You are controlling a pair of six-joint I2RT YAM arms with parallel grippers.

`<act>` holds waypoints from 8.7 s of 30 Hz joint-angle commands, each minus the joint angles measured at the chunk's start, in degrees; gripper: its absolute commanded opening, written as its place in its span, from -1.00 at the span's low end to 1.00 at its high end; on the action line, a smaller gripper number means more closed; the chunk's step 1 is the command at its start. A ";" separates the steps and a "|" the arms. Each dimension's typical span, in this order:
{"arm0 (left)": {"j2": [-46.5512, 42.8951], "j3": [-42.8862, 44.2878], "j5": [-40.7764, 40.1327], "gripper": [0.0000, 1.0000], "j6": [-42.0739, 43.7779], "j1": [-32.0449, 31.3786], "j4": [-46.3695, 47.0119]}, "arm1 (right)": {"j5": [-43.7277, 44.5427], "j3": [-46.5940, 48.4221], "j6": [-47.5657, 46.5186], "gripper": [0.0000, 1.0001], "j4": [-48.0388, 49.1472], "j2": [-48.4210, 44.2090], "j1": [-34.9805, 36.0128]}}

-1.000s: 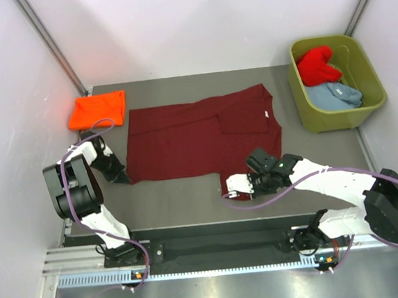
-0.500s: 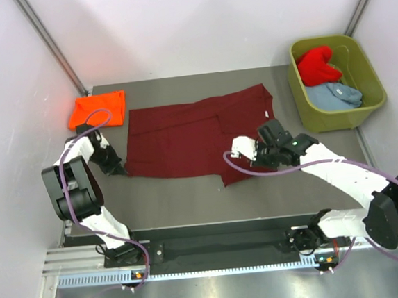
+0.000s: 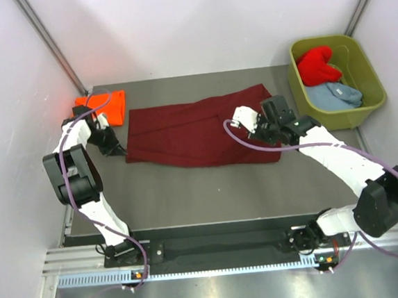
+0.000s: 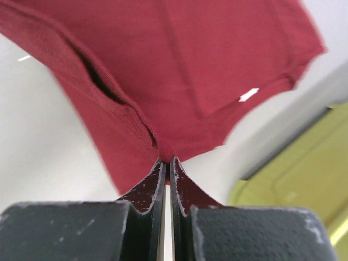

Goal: Fold and stack the t-shirts
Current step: Fold the tshirt

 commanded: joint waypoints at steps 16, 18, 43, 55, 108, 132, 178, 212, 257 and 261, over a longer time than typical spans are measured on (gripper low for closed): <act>11.38 25.66 2.04 -1.00 6.36 -6.62 -4.38 | 4.72 25.63 0.30 -1.00 10.72 22.46 -7.38; 13.22 27.26 1.78 -1.00 6.53 -6.62 -5.08 | 5.34 27.92 0.12 -1.00 10.72 25.53 -7.55; 18.68 33.77 -3.67 -1.00 4.34 -5.22 -2.54 | 9.73 47.88 -1.11 -1.00 10.29 45.06 -11.51; 20.18 35.09 -6.66 -0.13 2.93 -6.27 -0.51 | 15.62 52.55 -0.15 -0.09 10.90 51.40 -10.98; 19.13 19.36 -8.86 -1.00 5.39 -10.49 -3.76 | -17.43 35.23 49.87 -0.49 -1.67 52.62 -26.19; 2.17 -0.68 -5.52 -1.00 6.10 -16.03 -6.22 | -12.50 62.91 50.22 -0.99 0.97 65.18 -26.63; 3.90 7.30 -14.40 0.08 9.43 -18.32 -4.90 | -26.30 38.23 65.77 0.37 7.47 46.03 -30.58; 14.64 11.27 -11.94 -0.99 11.10 -15.24 -5.96 | -20.24 39.71 64.46 0.34 6.86 51.65 -29.27; -7.86 -12.90 3.88 -1.00 11.19 -32.10 -9.39 | -16.99 79.26 68.24 -0.84 14.94 79.24 -20.04; -8.56 -12.99 4.76 -1.00 10.75 -37.11 -9.13 | -15.84 81.90 68.59 -0.85 15.91 80.48 -20.30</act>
